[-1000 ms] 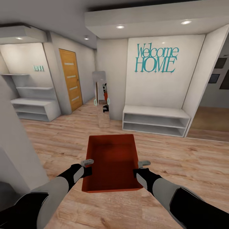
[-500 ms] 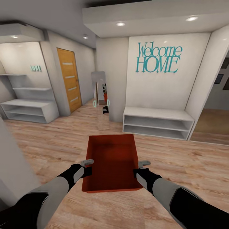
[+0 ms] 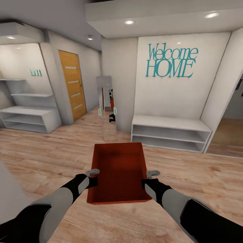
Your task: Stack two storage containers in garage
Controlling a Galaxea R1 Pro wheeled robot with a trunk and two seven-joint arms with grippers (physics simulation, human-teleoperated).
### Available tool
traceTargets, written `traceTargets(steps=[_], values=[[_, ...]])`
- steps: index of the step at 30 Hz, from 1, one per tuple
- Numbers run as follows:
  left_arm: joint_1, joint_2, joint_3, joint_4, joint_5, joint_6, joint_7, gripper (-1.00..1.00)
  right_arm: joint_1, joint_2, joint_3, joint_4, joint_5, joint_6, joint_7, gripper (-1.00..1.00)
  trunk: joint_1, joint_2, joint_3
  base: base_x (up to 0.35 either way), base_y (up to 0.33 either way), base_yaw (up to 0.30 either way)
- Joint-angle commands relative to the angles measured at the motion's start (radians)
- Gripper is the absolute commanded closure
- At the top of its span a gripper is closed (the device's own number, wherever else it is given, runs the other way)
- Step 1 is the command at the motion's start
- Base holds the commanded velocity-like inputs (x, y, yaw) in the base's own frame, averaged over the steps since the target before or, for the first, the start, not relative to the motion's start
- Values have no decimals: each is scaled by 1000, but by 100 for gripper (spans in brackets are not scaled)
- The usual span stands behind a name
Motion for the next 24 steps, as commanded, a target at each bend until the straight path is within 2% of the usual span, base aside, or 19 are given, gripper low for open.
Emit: traceTargets(steps=[1,15,24], values=[[-1,-1,18,-2,-16,7,10,100,-1,2,14,-7,-9,6,-3,100,1,-2,-2,323,0,140],[-1,-1,18,-2,-16,7,10,100,-1,1,14,-7,-9,6,-3,100,1,-2,-2,323,0,255],[-1,-1,18,-2,-16,7,10,100,-1,1,14,-7,-9,6,-3,100,1,-2,-2,323,0,36]])
